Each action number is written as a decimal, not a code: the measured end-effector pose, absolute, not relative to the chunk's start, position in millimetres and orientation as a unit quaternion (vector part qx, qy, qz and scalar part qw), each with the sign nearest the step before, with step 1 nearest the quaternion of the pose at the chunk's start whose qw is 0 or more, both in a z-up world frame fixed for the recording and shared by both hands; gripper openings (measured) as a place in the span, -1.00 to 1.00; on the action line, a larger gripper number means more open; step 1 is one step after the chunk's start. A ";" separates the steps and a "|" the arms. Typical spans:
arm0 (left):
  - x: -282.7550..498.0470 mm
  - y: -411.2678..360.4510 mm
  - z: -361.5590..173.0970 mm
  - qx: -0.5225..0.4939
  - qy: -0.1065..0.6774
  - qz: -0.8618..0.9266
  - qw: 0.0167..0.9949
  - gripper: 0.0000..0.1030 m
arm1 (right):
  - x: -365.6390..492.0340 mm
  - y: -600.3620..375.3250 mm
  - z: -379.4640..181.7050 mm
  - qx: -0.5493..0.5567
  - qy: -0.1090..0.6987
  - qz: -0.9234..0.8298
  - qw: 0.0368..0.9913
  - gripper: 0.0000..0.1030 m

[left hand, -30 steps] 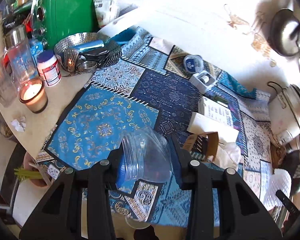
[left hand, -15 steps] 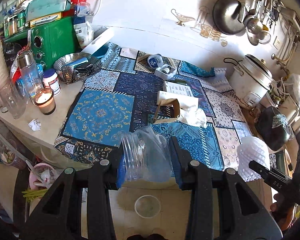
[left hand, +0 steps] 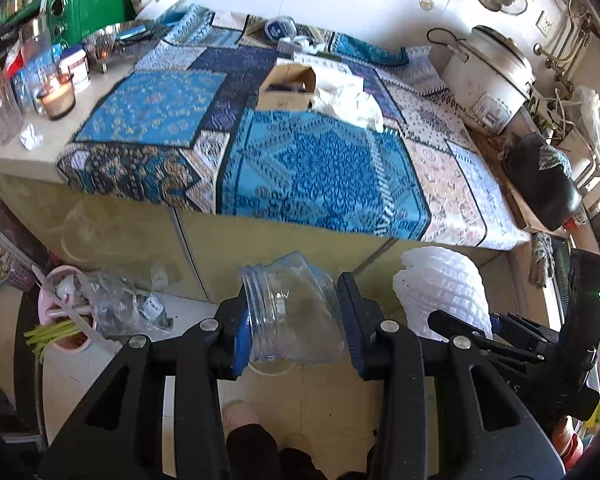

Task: Collect trash
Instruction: 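Carry the cup and foam net down over the white floor bin with both tools, then open the left tool to drop the cup while the right tool drops the foam net into the bin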

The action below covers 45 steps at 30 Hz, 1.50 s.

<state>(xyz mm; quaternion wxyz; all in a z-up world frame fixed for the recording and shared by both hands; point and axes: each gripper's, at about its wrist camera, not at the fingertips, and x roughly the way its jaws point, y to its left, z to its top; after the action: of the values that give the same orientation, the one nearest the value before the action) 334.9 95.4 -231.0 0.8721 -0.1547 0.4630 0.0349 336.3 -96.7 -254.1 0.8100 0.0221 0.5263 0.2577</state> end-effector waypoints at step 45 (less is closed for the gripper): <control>397.7 112.1 -877.9 -0.243 0.659 -0.010 0.712 -0.26 | 352.7 -40.2 -811.0 -0.014 0.659 0.280 0.698 0.14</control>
<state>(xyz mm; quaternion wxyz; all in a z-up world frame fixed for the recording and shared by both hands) 397.7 112.1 -877.9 0.7116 -0.2427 0.6592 -0.0101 352.7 -40.2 -811.0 0.6979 -0.0135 0.6590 0.2802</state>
